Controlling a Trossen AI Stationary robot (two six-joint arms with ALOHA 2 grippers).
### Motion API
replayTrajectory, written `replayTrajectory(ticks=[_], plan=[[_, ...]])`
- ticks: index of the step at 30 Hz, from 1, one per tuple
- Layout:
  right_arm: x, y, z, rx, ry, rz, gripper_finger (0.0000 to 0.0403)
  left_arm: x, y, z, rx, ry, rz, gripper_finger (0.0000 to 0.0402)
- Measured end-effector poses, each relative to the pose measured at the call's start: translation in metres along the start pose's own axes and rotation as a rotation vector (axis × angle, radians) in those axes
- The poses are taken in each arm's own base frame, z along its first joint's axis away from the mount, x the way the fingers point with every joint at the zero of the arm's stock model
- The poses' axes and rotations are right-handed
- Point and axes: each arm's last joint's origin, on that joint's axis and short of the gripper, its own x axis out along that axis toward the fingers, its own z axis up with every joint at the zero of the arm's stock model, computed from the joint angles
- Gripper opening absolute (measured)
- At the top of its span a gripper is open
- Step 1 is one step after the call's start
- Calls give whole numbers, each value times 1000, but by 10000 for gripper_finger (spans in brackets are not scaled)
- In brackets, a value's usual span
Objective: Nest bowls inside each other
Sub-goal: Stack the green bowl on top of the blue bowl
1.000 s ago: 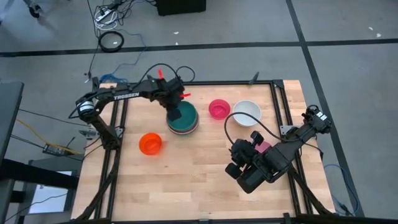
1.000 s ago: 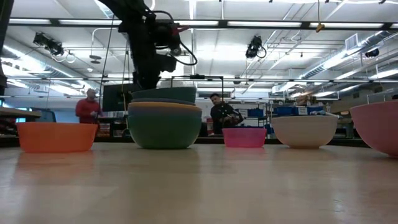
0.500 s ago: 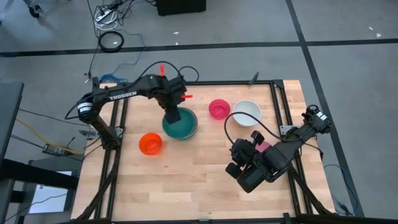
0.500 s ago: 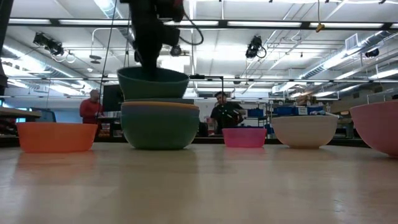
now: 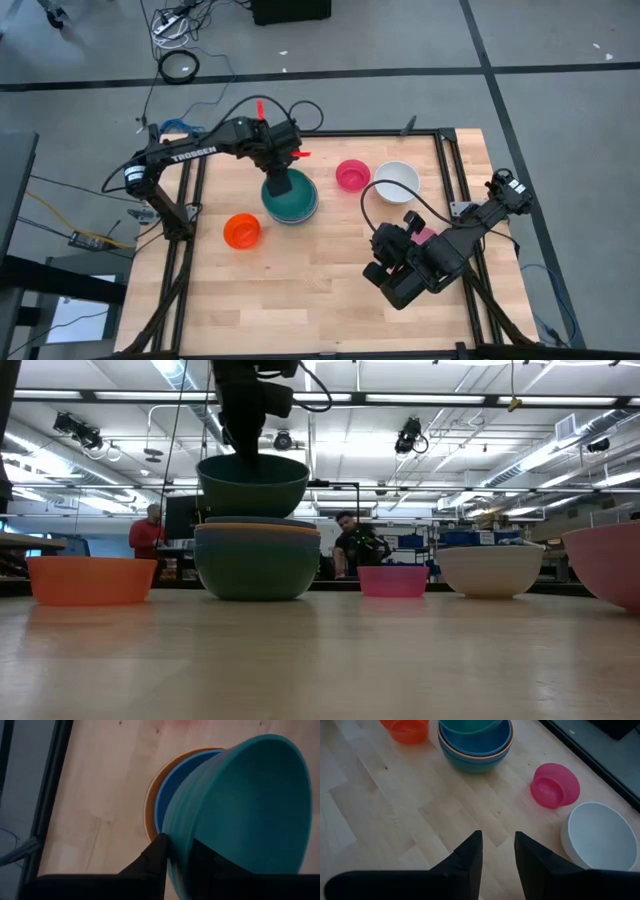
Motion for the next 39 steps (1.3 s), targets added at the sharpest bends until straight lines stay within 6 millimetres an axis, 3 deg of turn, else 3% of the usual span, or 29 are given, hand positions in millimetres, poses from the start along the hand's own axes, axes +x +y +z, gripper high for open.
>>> replayTrajectory(ticks=[6,11,23,34,39], plan=[[0,0,0,3,-1,2,100,4,5,4,13,-48,1,63],[0,1,0,4,10,9,100,14,6,0,27,-30,-97,70],[0,1,-1,3,16,11,103,32,11,-8,3,13,-108,159],[1,1,-1,1,15,11,102,-12,8,-10,25,-60,-79,168],[9,2,-10,1,25,-18,101,-15,6,-18,30,-16,-82,168]])
